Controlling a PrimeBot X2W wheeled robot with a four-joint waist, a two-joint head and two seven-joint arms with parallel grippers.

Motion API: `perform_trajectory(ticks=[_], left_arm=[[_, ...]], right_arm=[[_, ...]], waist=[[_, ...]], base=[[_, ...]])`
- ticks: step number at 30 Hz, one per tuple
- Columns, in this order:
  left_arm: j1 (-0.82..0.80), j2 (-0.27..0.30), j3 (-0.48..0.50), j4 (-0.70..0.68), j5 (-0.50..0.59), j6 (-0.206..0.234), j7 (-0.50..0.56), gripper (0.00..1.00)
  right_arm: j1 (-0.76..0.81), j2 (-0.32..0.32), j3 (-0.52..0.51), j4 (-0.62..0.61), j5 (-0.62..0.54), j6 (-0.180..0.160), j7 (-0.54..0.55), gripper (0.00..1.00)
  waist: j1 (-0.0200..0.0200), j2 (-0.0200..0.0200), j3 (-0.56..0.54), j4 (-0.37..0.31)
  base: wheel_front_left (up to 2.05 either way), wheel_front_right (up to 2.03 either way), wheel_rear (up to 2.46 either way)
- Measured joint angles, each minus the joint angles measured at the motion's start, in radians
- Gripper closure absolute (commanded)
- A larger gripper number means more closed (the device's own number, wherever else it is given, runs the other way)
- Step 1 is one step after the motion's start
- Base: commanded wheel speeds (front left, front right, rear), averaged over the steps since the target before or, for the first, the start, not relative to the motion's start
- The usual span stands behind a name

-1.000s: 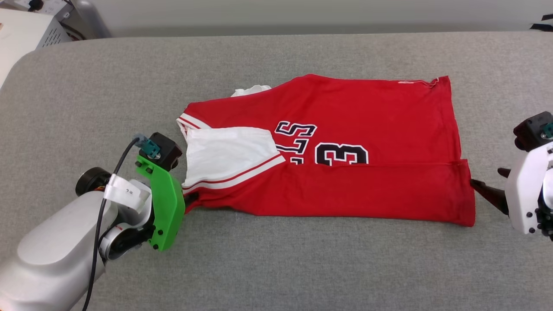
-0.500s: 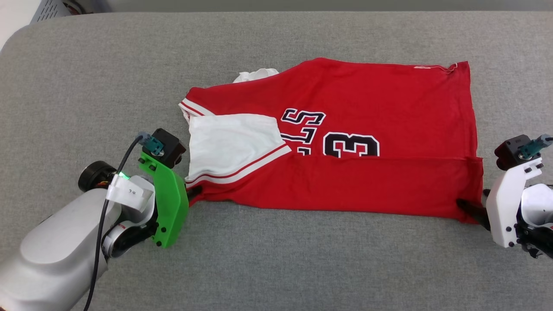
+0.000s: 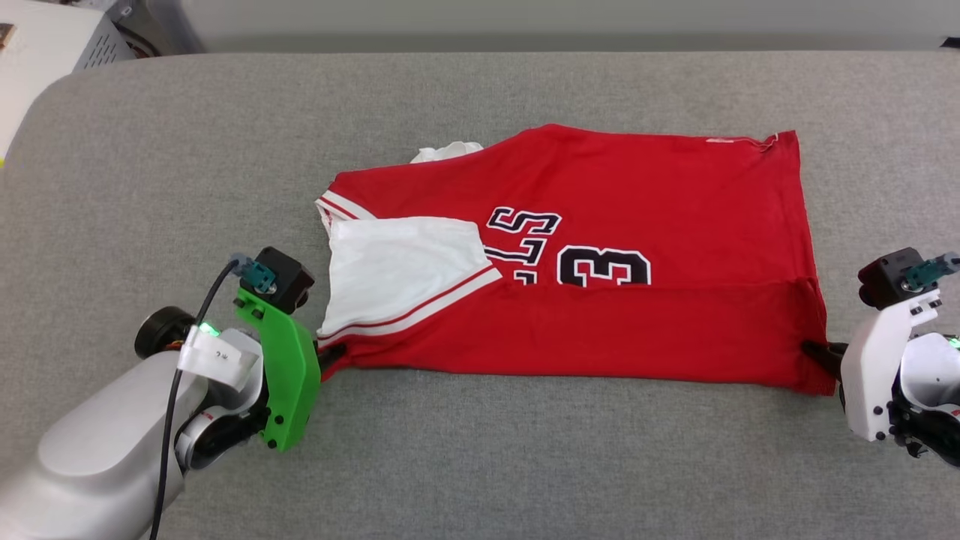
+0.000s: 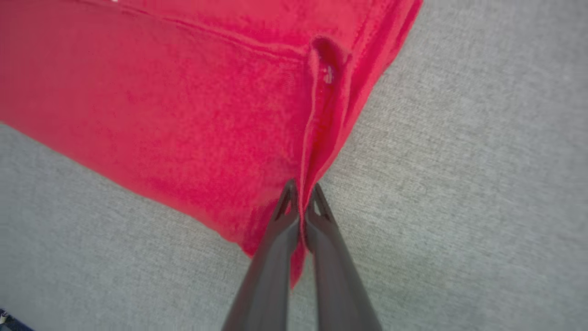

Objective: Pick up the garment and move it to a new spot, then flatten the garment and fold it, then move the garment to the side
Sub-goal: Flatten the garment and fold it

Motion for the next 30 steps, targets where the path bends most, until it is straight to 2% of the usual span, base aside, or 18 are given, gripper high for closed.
perform_trajectory(ticks=[6, 15, 24, 30], left_arm=[[0.039, 0.037, 0.001, -0.064, -0.012, 0.01, -0.008, 1.0], [0.137, 0.103, -0.007, -0.202, -0.047, 0.071, -0.008, 1.0], [0.264, 0.123, -0.038, -0.246, -0.079, 0.116, -0.022, 1.0], [0.31, 0.113, -0.047, -0.209, -0.107, 0.127, -0.05, 1.0]], right_arm=[[0.044, -0.038, -0.04, -0.074, 0.009, 0.0, -0.038, 1.0], [0.18, -0.08, -0.128, -0.2, 0.009, 0.0, -0.029, 1.0], [0.377, -0.074, -0.254, -0.266, 0.006, 0.0, 0.003, 1.0], [0.466, -0.031, -0.302, -0.262, -0.007, 0.0, 0.031, 1.0]], waist=[[0.0, 0.0, -0.054, -0.003], [0.0, 0.0, -0.119, -0.004], [-0.0001, 0.0, -0.143, -0.003], [0.0, 0.0, -0.138, -0.006]], base=[[0.0, 0.0, 0.0], [0.0, 0.0, 0.0], [0.0, 0.0, 0.0], [0.0, 0.0, 0.0]])
